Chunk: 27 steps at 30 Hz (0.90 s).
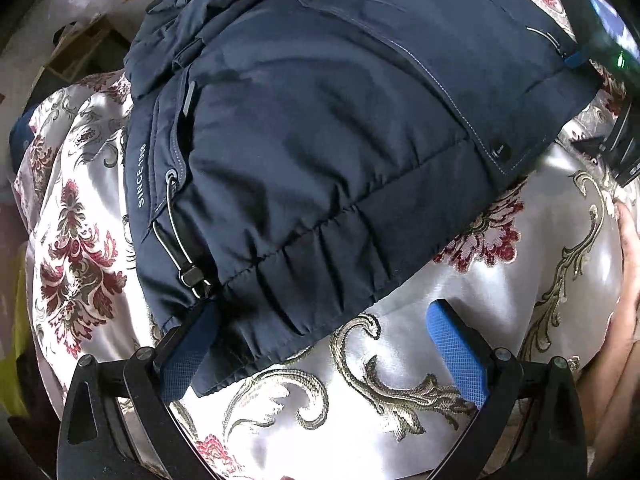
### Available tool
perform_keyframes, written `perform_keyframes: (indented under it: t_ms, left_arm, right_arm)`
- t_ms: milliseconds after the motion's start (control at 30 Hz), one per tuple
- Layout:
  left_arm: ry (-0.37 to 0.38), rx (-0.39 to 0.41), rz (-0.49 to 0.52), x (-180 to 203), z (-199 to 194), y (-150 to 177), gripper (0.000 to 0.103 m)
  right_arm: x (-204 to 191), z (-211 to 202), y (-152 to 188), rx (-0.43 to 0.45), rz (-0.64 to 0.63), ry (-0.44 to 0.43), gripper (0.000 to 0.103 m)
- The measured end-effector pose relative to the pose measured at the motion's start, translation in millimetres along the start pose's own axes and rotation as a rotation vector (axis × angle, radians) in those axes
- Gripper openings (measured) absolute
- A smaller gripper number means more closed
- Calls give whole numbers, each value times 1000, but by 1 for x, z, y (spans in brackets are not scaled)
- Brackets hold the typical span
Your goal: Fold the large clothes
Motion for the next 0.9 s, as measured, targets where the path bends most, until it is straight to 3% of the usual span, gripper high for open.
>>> perform_keyframes:
  t_ms: [267, 300, 433, 533, 567, 867, 900]
  left_arm:
    - [20, 8, -13, -3, -6, -3, 101]
    - [21, 9, -15, -5, -6, -3, 101]
    - [22, 12, -18, -5, -10, -1, 101]
    - [18, 18, -19, -2, -13, 1, 101]
    - [15, 19, -19, -2, -14, 2, 101]
    - [-81, 42, -1, 8, -20, 5, 101]
    - [-103, 56, 0, 9, -22, 4, 101]
  right_arm:
    - [-6, -5, 1, 51, -25, 176, 99]
    - [-6, -6, 2, 64, -26, 192, 88]
    - [-16, -12, 5, 83, -63, 185, 59]
    - [-24, -15, 8, 124, -86, 198, 27]
    - [-25, -19, 9, 142, -86, 201, 7]
    - [-6, -86, 2, 367, 62, 213, 8]
    - [20, -82, -6, 388, 76, 207, 8]
Point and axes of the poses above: each gripper's, at about its wrist camera, not at the fingertips, and z roughly the way its jaws point, x to its right, y to its underside, the point moved 3 cm from there along z, roughly the way its jaws point, and after that the axes turned 6 degrees about y, right-handed, at the moved point
